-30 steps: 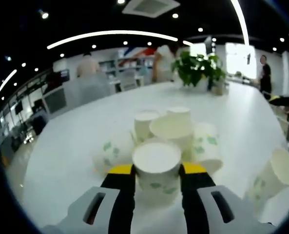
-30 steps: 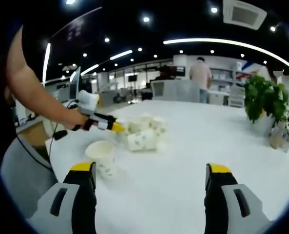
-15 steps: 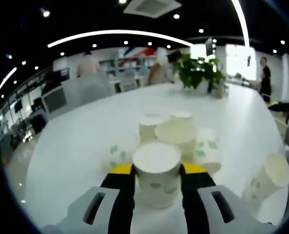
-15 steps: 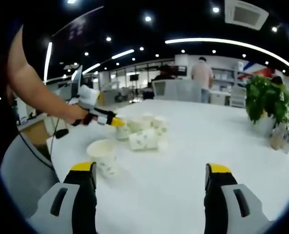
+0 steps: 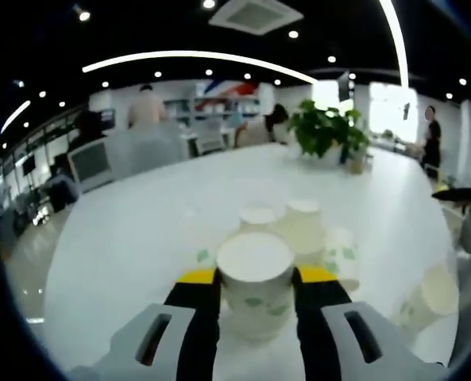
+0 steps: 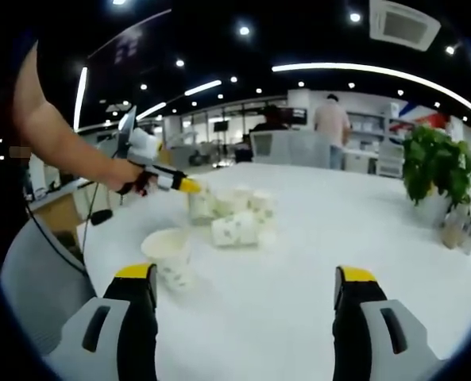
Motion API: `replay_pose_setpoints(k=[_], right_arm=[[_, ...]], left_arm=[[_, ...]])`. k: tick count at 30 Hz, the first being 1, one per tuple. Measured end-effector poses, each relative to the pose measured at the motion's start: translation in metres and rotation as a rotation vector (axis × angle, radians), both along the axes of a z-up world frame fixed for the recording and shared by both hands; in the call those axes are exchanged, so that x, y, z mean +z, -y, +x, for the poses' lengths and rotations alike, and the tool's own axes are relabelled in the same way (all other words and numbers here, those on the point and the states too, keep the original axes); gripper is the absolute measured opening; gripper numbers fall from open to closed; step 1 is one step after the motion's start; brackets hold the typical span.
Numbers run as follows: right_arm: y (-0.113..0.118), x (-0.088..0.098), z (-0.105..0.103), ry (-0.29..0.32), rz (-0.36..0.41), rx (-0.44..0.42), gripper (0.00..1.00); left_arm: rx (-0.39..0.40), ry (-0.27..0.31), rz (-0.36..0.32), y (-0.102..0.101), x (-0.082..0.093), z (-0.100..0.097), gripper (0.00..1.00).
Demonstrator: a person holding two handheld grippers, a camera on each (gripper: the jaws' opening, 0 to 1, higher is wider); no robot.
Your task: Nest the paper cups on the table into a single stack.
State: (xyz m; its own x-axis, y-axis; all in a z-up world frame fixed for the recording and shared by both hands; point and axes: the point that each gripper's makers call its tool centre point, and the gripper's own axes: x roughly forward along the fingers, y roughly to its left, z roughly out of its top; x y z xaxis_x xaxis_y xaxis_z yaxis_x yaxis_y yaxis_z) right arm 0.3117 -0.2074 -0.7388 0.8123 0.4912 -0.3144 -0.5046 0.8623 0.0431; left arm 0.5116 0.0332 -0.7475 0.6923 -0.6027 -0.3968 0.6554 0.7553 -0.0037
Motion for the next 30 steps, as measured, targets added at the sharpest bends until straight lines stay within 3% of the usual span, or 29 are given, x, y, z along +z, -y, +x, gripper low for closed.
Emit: replay_pose_setpoints(k=[11,15,22,30], right_arm=[[0.000,0.000,-0.001,0.002,0.004,-0.002,0.91],[0.002,0.000,0.001,0.004,-0.006,-0.003,0.91],[0.008,0.005,0.006,0.014,-0.010,-0.006,0.92],[0.007,0.011,0.009,0.028,-0.008,-0.009,0.92]], left_arm=[[-0.017,0.004,-0.009,0.003,0.011,0.001,0.35],[-0.010,-0.041,-0.058,0.002,0.018,0.005,0.35],[-0.018,-0.045,-0.076,0.002,0.038,0.003,0.35],[-0.039,-0.014,-0.054,0.003,0.054,0.001,0.35]])
